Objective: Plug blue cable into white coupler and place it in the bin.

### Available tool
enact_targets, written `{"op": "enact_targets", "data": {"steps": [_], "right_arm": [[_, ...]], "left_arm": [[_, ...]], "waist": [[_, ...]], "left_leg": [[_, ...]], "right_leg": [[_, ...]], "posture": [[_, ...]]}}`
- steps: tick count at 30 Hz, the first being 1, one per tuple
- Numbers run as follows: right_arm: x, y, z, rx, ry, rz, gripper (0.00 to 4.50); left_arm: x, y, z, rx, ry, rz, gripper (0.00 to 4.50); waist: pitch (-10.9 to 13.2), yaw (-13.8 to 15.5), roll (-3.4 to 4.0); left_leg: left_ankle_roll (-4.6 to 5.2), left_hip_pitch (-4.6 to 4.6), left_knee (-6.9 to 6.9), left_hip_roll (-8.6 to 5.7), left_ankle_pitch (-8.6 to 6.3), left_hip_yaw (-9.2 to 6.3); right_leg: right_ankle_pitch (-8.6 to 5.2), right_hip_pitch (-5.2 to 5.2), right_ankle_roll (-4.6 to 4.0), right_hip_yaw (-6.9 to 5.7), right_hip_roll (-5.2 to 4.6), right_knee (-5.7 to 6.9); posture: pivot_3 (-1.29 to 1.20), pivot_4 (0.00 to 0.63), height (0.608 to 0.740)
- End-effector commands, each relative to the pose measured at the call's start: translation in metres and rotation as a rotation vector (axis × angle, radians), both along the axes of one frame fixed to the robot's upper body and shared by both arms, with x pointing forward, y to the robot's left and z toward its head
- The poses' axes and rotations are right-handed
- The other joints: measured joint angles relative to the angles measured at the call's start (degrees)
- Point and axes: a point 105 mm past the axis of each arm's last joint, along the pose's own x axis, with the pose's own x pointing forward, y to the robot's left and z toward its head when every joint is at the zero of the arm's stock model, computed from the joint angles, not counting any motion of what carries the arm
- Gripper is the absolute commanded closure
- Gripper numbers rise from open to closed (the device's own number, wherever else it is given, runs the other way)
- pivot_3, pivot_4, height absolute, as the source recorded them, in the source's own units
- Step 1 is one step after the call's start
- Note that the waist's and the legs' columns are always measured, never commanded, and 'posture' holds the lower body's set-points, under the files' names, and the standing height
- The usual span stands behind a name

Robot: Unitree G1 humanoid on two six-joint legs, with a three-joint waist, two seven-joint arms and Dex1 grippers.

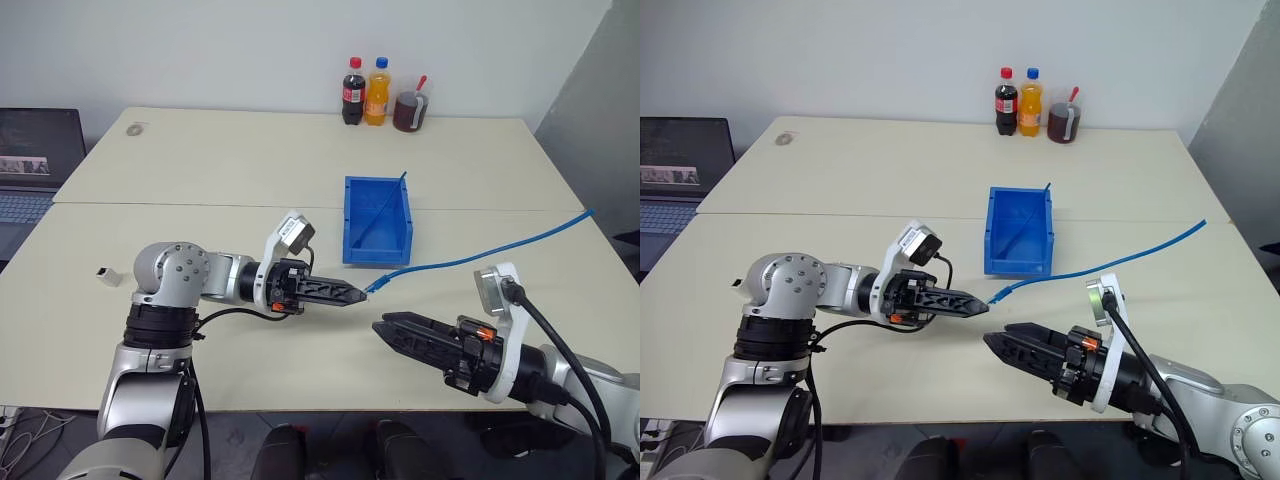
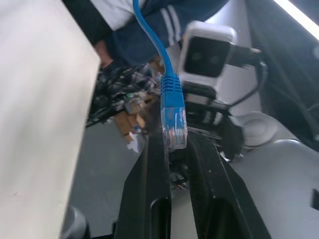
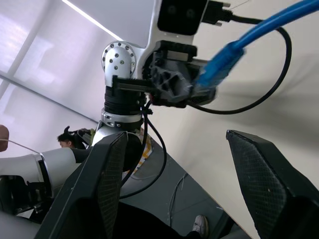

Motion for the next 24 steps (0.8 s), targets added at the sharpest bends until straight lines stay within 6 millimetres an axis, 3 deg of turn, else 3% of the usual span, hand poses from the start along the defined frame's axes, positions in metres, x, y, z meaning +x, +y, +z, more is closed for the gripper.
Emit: {"op": "enact_targets", "data": {"steps": [1,15,18,24], "right_arm": [[0.004,0.0,0.007,0.041,-0.019,-0.005,1.14],[0.01,0.011,0.015,0.114,-0.022,0.021,1.14],[0.01,0.014,0.015,0.115,-0.022,0.029,1.58],[0.008,0.014,0.015,0.117,-0.022,0.044,3.07]], "left_arm": [[-0.013,0.003,0.008,-0.032,-0.001,-0.062,4.31],[-0.023,0.002,0.006,-0.037,0.046,-0.089,4.31],[-0.024,0.001,0.006,-0.039,0.046,-0.089,4.31],[-0.021,0.0,0.006,-0.042,0.051,-0.072,4.31]], "waist": [[0.0,0.0,0.0],[0.0,0.1,0.0],[0.0,0.1,0.01],[0.0,0.1,0.01]], "left_leg": [[0.0,0.0,0.0,0.0,0.0,0.0],[0.0,0.0,0.0,-0.02,0.0,-0.01],[0.0,0.0,0.0,-0.02,0.0,-0.01],[0.0,0.0,0.0,-0.02,0.0,0.0]], "right_leg": [[0.0,0.0,0.0,0.01,0.0,0.0],[0.0,-0.01,-0.01,0.05,-0.03,0.0],[0.0,-0.01,-0.01,0.06,-0.02,0.01],[0.0,-0.01,-0.01,0.05,-0.03,0.01]], "posture": [[0.0,0.15,0.74],[0.0,0.15,0.74],[0.0,0.15,0.74],[0.0,0.15,0.74]]}}
